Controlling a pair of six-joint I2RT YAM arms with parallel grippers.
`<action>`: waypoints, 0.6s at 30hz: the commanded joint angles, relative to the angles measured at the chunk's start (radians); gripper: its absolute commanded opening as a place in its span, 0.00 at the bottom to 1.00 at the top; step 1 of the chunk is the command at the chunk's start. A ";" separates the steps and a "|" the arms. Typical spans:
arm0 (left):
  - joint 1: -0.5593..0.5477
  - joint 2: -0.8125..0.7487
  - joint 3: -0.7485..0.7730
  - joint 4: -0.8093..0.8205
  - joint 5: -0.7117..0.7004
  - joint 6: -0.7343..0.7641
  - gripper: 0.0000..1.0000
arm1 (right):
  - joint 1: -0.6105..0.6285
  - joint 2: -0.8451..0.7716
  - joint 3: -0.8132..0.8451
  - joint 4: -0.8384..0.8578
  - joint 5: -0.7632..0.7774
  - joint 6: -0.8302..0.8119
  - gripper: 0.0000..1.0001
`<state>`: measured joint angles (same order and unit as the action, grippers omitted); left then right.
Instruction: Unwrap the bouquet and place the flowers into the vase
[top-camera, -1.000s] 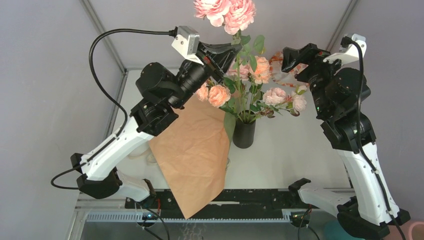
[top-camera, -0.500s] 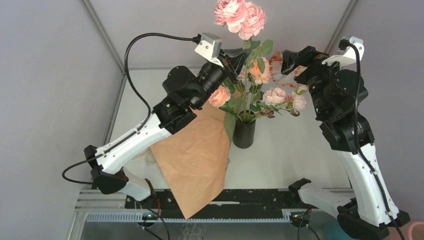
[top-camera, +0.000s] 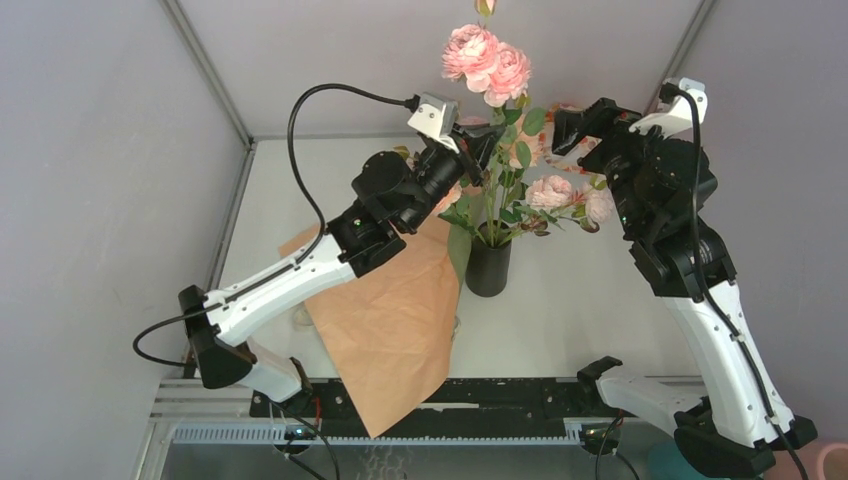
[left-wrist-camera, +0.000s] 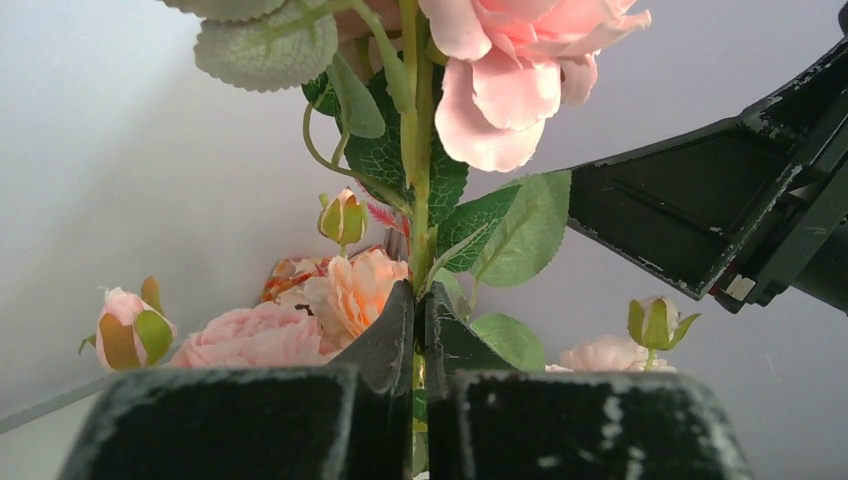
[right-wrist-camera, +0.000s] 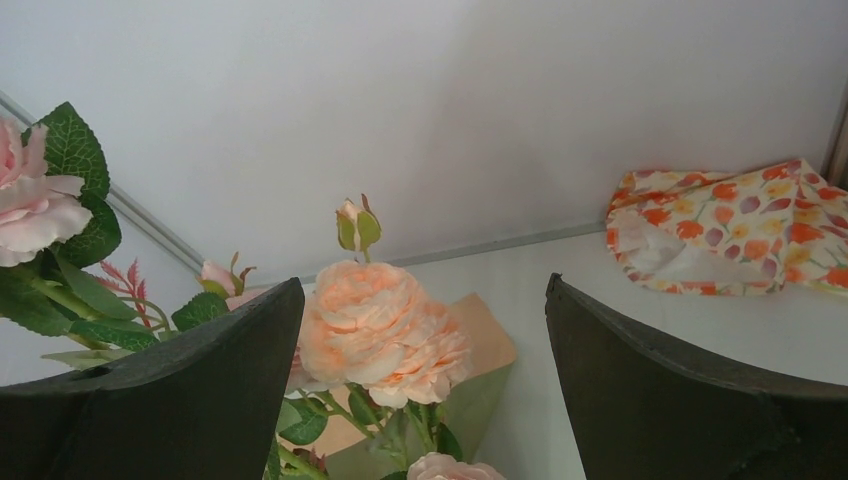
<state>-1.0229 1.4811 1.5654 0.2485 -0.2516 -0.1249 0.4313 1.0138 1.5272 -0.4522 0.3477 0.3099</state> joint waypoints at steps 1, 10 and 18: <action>-0.003 -0.045 -0.038 0.083 -0.030 -0.051 0.00 | -0.011 -0.011 -0.019 0.046 -0.022 0.034 1.00; -0.005 -0.069 -0.163 0.111 -0.040 -0.120 0.00 | -0.010 -0.038 -0.059 0.068 -0.027 0.043 1.00; -0.009 -0.084 -0.236 0.105 -0.046 -0.154 0.00 | -0.011 -0.059 -0.071 0.076 -0.023 0.035 1.00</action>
<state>-1.0245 1.4487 1.3571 0.3111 -0.2859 -0.2379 0.4305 0.9668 1.4490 -0.4213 0.3302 0.3393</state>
